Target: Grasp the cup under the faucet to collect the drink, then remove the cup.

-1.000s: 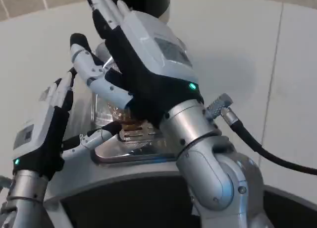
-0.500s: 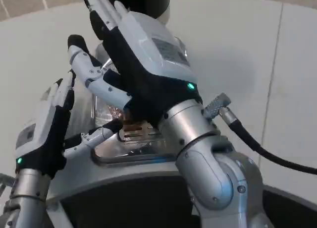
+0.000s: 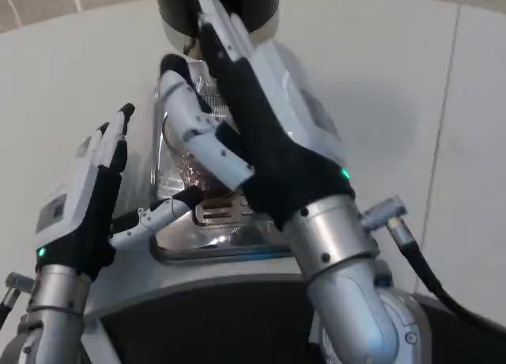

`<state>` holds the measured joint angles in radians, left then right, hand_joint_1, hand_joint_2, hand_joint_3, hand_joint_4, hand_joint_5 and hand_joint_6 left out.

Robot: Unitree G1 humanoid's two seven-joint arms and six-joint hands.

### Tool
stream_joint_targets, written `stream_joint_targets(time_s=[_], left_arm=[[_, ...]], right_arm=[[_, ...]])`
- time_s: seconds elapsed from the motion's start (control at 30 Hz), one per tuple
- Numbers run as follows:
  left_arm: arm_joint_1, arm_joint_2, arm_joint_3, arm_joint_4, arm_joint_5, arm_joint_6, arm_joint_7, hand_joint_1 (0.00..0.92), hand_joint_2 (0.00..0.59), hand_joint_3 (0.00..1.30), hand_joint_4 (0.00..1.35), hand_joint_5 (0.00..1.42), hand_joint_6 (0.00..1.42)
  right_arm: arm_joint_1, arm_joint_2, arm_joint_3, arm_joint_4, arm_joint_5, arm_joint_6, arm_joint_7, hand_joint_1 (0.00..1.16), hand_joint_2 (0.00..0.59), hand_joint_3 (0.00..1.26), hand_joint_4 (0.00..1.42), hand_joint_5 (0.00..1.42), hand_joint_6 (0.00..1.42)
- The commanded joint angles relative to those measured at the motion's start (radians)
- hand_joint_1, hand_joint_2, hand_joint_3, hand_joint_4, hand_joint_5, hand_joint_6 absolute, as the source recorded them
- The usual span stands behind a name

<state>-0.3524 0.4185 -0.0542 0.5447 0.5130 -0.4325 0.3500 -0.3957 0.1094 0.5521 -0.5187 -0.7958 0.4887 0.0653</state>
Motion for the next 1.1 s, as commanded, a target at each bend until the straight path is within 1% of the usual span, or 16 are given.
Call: stream_joint_targets(time_s=[0.03, 0.13, 0.23, 0.3, 0.37, 0.43, 0.5, 0.53, 0.6, 0.67, 0.73, 0.8, 0.87, 0.9, 1.0, 1.1], left_arm=[[-0.004, -0.003, -0.004, 0.013, -0.010, -0.021, 0.016, 0.131, 0.041, 0.00, 0.00, 0.00, 0.00], [-0.004, -0.004, -0.004, 0.013, -0.012, -0.024, 0.015, 0.131, 0.041, 0.00, 0.00, 0.00, 0.00], [-0.006, -0.002, -0.003, 0.018, -0.018, -0.030, 0.010, 0.131, 0.041, 0.00, 0.00, 0.00, 0.00], [-0.007, -0.001, -0.005, 0.020, -0.019, -0.034, 0.008, 0.131, 0.041, 0.00, 0.00, 0.00, 0.00], [-0.008, -0.001, -0.007, 0.021, -0.018, -0.038, 0.009, 0.131, 0.041, 0.00, 0.00, 0.00, 0.00], [-0.009, 0.000, -0.009, 0.021, -0.015, -0.042, 0.008, 0.131, 0.041, 0.00, 0.00, 0.00, 0.00], [-0.009, 0.000, -0.011, 0.024, -0.014, -0.045, 0.008, 0.131, 0.041, 0.00, 0.00, 0.00, 0.00], [-0.010, -0.001, -0.012, 0.026, -0.014, -0.046, 0.008, 0.131, 0.041, 0.00, 0.00, 0.00, 0.00], [-0.013, -0.003, -0.013, 0.031, -0.015, -0.048, 0.008, 0.131, 0.041, 0.00, 0.00, 0.00, 0.00], [-0.021, -0.008, -0.015, 0.040, -0.018, -0.052, 0.010, 0.129, 0.041, 0.00, 0.00, 0.00, 0.00], [-0.028, -0.012, -0.016, 0.048, -0.019, -0.056, 0.013, 0.125, 0.041, 0.00, 0.00, 0.00, 0.00], [-0.035, -0.016, -0.018, 0.057, -0.018, -0.060, 0.017, 0.110, 0.036, 0.00, 0.00, 0.01, 0.01], [-0.043, -0.020, -0.020, 0.068, -0.018, -0.065, 0.021, 0.105, 0.035, 0.00, 0.00, 0.01, 0.02], [-0.048, -0.023, -0.021, 0.076, -0.018, -0.067, 0.024, 0.104, 0.035, 0.00, 0.00, 0.01, 0.02], [-0.063, -0.031, -0.022, 0.097, -0.017, -0.073, 0.032, 0.102, 0.035, 0.00, 0.00, 0.01, 0.02], [-0.086, -0.042, -0.027, 0.125, -0.018, -0.080, 0.041, 0.099, 0.035, 0.00, 0.00, 0.03, 0.03]], right_arm=[[0.121, 0.065, -0.005, -0.038, 0.050, -0.101, -0.183, 0.00, 0.586, 0.00, 0.00, 0.00, 0.00], [0.155, 0.043, -0.010, -0.057, 0.078, -0.126, -0.249, 0.00, 0.586, 0.00, 0.00, 0.00, 0.00], [0.213, 0.036, -0.033, -0.092, 0.135, -0.145, -0.294, 0.00, 0.586, 0.00, 0.00, 0.00, 0.00], [0.243, 0.027, -0.045, -0.114, 0.163, -0.141, -0.301, 0.00, 0.586, 0.00, 0.00, 0.00, 0.00], [0.264, 0.006, -0.050, -0.133, 0.171, -0.130, -0.299, 0.00, 0.586, 0.00, 0.00, 0.00, 0.00], [0.307, -0.061, -0.054, -0.175, 0.134, -0.115, -0.261, 0.00, 0.586, 0.00, 0.00, 0.00, 0.00], [0.348, -0.135, -0.056, -0.214, 0.054, -0.119, -0.204, 0.01, 0.577, 0.00, 0.00, 0.00, 0.00], [0.376, -0.183, -0.056, -0.236, -0.011, -0.135, -0.166, 0.05, 0.581, 0.00, 0.00, 0.00, 0.00], [0.432, -0.258, -0.062, -0.268, -0.115, -0.170, -0.110, 0.13, 0.543, 0.00, 0.00, 0.00, 0.00], [0.499, -0.321, -0.082, -0.286, -0.186, -0.210, -0.095, 0.19, 0.534, 0.00, 0.00, 0.00, 0.00], [0.544, -0.344, -0.103, -0.290, -0.217, -0.240, -0.094, 0.20, 0.533, 0.00, 0.00, 0.00, 0.00], [0.587, -0.354, -0.127, -0.286, -0.228, -0.270, -0.107, 0.20, 0.533, 0.00, 0.00, 0.00, 0.00], [0.649, -0.378, -0.165, -0.272, -0.231, -0.300, -0.123, 0.23, 0.525, 0.00, 0.00, 0.00, 0.00], [0.671, -0.383, -0.180, -0.265, -0.231, -0.314, -0.126, 0.24, 0.526, 0.00, 0.00, 0.00, 0.00], [0.735, -0.400, -0.220, -0.214, -0.225, -0.359, -0.160, 0.24, 0.526, 0.00, 0.00, 0.00, 0.00], [0.766, -0.403, -0.241, -0.155, -0.218, -0.394, -0.188, 0.24, 0.527, 0.00, 0.00, 0.00, 0.00]])
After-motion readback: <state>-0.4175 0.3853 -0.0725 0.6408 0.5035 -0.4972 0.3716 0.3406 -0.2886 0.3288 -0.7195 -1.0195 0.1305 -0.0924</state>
